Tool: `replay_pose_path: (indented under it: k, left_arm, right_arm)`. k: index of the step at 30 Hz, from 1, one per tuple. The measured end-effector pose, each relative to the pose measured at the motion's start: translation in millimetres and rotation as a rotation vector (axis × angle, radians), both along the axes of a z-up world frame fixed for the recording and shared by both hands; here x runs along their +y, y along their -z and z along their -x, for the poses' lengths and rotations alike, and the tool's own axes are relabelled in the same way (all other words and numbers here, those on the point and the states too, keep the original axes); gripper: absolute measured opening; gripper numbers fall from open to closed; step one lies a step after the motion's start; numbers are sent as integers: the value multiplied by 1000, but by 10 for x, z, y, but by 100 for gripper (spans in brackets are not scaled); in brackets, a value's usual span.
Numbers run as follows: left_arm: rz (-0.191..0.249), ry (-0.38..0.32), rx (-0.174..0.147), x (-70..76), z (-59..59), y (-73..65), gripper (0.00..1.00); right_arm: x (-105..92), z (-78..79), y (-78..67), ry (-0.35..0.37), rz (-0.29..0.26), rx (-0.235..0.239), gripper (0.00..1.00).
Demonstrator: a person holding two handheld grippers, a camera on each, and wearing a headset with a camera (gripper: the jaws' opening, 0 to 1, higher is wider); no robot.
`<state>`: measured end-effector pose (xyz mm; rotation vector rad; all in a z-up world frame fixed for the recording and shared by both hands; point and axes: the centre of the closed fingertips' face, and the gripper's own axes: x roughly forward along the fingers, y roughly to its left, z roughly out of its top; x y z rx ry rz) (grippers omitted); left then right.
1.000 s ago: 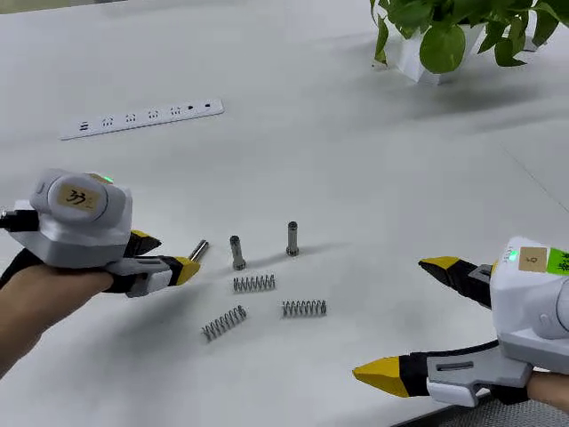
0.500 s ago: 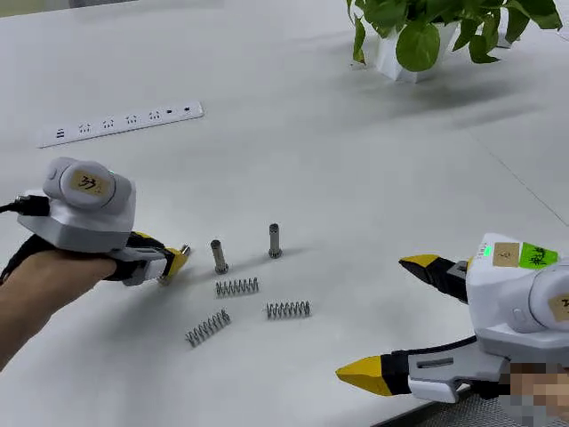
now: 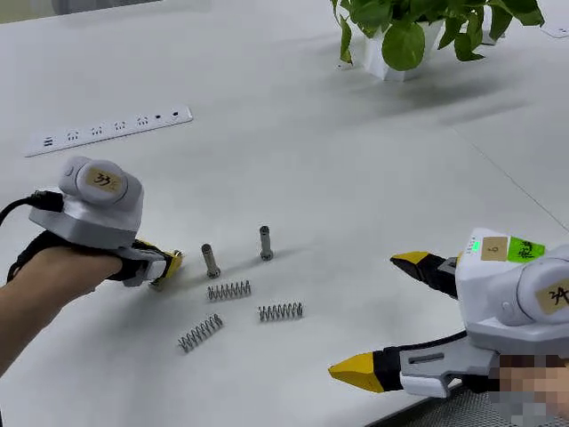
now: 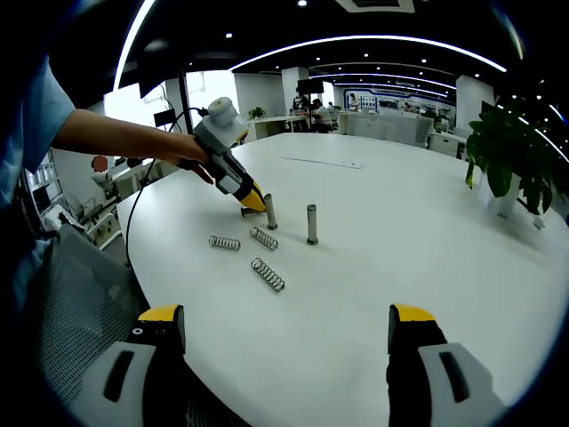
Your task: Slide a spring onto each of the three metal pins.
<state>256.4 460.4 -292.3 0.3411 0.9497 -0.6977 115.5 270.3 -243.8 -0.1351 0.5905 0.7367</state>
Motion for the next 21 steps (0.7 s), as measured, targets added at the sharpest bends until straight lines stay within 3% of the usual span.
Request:
replay_pose_path:
  k: [5,13,21]
  left_arm:
    - [-25,4,17,-11,32,38,15]
    - [-65,1,13,0,-5,46,12]
    - [-113,17,26,-39,-1,57,16]
  right_arm:
    - [9,4,-3,-5,-4,1,95]
    - [33,14,10,-16,-8,8,95]
    - [65,36,46,-37,4,18,95]
